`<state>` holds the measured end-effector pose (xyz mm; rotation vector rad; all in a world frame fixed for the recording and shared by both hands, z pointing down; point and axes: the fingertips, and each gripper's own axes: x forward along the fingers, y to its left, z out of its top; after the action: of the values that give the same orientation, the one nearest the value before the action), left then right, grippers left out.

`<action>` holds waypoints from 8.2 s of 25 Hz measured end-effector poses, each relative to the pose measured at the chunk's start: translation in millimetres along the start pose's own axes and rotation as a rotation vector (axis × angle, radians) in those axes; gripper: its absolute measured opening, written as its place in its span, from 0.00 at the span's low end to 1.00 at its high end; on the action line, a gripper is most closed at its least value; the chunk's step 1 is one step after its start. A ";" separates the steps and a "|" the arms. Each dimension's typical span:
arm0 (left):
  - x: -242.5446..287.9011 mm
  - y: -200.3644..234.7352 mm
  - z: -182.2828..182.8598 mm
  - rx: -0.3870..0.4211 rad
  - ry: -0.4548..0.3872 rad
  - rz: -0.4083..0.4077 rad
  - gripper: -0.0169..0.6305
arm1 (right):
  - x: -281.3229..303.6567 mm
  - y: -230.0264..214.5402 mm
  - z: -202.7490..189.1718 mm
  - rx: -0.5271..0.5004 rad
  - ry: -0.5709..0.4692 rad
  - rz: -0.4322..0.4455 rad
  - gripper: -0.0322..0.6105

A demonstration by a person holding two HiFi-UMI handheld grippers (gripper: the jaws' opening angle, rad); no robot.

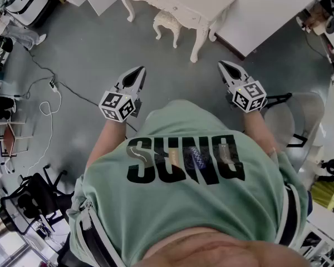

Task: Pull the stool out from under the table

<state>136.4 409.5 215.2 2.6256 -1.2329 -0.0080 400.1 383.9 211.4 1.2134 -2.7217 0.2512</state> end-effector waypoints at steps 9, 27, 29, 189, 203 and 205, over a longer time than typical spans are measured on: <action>9.9 -5.9 4.4 0.002 -0.004 0.005 0.04 | -2.1 -9.9 3.2 -0.005 -0.002 0.009 0.04; 49.4 -45.0 4.5 0.010 -0.001 0.048 0.04 | -28.8 -58.7 3.4 -0.018 -0.018 0.041 0.04; 53.4 -50.9 3.1 0.008 -0.001 0.063 0.04 | -30.9 -65.3 1.1 -0.019 -0.018 0.055 0.04; 397.9 704.8 -349.6 -0.495 0.440 0.037 0.04 | 855.1 -410.8 -501.5 -0.423 0.921 -0.195 0.67; 378.3 706.9 -348.8 -0.489 0.429 0.051 0.04 | 846.7 -379.4 -510.5 -0.440 0.938 -0.175 0.64; 375.2 705.3 -347.3 -0.486 0.424 0.050 0.04 | 845.3 -374.2 -510.9 -0.441 0.941 -0.173 0.64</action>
<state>-119.5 -234.9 742.6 2.0419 -0.9954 0.2183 156.0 -363.7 916.4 0.8728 -1.7288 0.1344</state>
